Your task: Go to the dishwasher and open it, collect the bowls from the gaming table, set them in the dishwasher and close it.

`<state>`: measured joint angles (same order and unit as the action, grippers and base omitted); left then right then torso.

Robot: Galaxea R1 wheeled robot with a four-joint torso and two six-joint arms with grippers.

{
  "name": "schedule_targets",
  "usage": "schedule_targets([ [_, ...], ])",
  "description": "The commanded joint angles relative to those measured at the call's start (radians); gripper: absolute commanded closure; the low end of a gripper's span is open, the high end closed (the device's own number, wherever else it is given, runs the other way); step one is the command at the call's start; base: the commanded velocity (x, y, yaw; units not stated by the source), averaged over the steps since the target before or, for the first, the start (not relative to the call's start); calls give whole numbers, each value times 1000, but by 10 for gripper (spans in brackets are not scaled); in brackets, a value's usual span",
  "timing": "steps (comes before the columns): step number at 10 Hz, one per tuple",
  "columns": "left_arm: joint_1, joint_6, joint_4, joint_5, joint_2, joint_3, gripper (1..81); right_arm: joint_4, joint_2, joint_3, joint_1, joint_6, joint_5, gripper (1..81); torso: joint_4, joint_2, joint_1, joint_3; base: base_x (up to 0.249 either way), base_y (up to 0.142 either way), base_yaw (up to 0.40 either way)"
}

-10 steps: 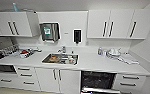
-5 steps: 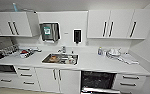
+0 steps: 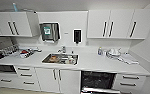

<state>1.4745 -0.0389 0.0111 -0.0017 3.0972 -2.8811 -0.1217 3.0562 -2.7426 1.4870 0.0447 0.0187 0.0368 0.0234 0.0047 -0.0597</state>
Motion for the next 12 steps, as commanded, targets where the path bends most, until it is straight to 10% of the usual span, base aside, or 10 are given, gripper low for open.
schedule_targets([
  [1, -45, -1, 7, 58, -5, -6, 10, 7, 3, 6, -52, 3, 56, 10, 0, 0, 0, 0, 0, 0, 0],
  [12, -39, 10, 40, 52, -32, 48, 10, 10, 3, 3, -49, 4, 56, 10, 0, 0, -1, 0, 0, 0, 202],
])
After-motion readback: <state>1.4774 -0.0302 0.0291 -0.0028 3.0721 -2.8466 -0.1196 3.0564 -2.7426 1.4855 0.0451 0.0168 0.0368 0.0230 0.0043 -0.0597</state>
